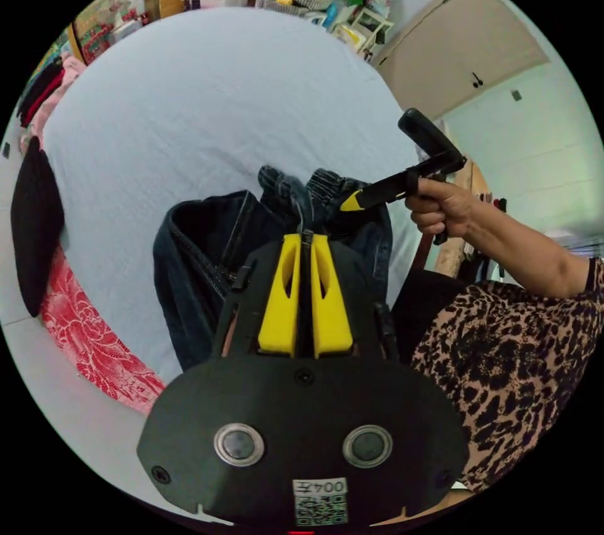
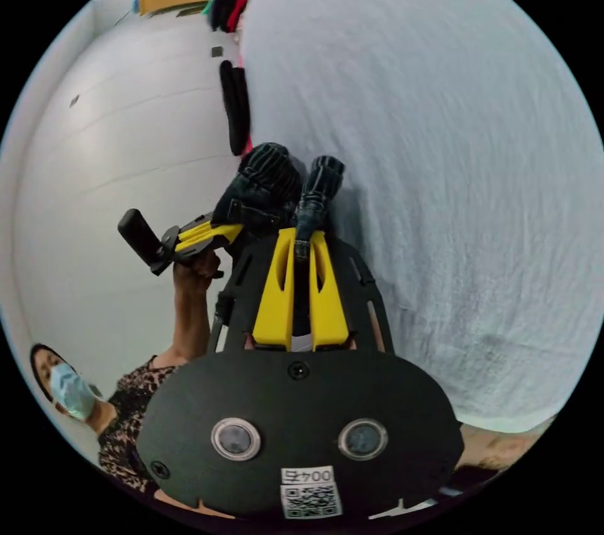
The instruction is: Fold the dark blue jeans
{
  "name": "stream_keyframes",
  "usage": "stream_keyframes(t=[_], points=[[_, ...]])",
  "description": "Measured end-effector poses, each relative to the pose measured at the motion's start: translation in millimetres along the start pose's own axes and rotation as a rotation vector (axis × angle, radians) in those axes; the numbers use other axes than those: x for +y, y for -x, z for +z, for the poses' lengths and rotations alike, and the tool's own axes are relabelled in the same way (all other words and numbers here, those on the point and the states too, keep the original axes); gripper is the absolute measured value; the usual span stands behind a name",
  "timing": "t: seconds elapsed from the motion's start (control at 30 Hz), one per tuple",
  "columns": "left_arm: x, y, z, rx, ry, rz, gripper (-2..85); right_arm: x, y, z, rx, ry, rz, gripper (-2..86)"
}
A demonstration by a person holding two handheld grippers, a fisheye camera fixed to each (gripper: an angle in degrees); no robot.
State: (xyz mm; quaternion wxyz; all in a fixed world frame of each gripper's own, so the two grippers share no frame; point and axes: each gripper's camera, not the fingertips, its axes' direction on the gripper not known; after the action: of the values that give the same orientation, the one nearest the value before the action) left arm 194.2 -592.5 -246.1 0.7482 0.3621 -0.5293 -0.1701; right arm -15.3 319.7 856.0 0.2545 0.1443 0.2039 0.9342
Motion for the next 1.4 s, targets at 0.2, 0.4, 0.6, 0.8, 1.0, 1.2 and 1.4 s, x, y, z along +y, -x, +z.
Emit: stream_keyframes(t=[0.2, 0.4, 0.6, 0.8, 1.0, 1.2, 1.4], points=[[47, -91, -200, -0.28, -0.388, 0.019, 2.8, 65, 217, -76, 0.126, -0.277, -0.577, 4.2], [142, -209, -397, -0.539, -0.942, -0.061, 2.5, 195, 406, -176, 0.209, -0.593, -0.994, 4.0], [213, -337, -476, -0.566, -1.222, -0.012, 2.4, 348, 521, -198, 0.264, -0.753, -1.289, 4.0], [250, -463, -503, -0.738, -1.264, 0.056, 2.6, 473, 582, -185, 0.339, -0.859, -1.481, 4.0], [299, -549, -547, -0.741, -1.397, 0.082, 2.4, 574, 623, -180, 0.283, -0.924, -1.685, 4.0], [331, -609, -564, -0.813, -1.517, 0.132, 2.2, 623, 629, -158, 0.215, -0.933, -1.804, 4.0], [323, -584, -556, -0.739, -1.449, 0.123, 2.3, 590, 614, -123, 0.144, -0.844, -1.746, 4.0]])
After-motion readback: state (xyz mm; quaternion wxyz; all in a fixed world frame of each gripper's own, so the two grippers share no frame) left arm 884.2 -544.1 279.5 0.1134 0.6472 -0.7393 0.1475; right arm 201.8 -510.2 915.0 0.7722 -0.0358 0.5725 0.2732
